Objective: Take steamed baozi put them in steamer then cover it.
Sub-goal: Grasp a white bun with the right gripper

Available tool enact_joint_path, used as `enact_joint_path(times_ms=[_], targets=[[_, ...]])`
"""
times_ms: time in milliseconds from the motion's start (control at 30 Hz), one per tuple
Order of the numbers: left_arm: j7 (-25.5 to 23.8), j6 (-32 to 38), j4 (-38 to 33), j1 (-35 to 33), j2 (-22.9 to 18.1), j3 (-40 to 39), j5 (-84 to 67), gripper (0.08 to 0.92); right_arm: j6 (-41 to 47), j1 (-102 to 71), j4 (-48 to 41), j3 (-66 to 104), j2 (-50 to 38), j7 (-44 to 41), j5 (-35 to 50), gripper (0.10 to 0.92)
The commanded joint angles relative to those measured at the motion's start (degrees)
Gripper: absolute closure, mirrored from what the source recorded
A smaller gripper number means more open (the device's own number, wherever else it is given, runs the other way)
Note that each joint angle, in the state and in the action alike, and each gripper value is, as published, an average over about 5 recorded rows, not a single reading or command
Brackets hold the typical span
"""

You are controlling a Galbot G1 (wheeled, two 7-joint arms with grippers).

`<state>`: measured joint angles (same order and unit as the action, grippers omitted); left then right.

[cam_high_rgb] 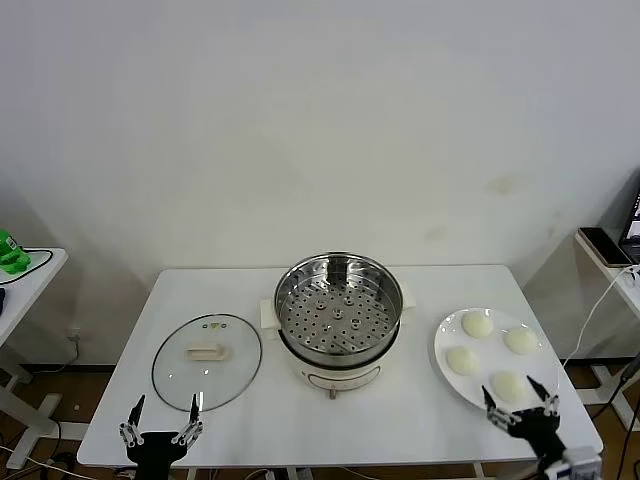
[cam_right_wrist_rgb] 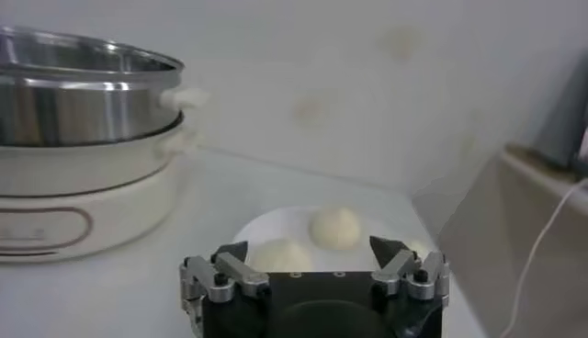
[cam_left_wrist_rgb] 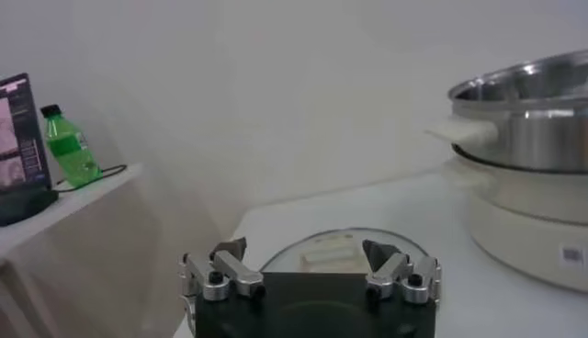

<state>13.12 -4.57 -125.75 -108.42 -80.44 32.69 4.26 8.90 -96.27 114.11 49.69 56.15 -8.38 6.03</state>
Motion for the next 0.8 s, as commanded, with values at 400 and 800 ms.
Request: enact_joint_path(times_ms=[400, 800], targets=[[0.3, 1.6, -0.8, -2.4, -2.1, -0.8, 4.4, 0.177, -8.5, 27.9, -20.5, -11.4, -28.1, -28.0, -30.7, 0.203], [-0.1, 1.7, -1.2, -2.5, -2.5, -0.9, 5.7, 0.177, -11.1, 69.0, -37.8, -56.4, -29.9, -43.1, -26.2, 0.203]])
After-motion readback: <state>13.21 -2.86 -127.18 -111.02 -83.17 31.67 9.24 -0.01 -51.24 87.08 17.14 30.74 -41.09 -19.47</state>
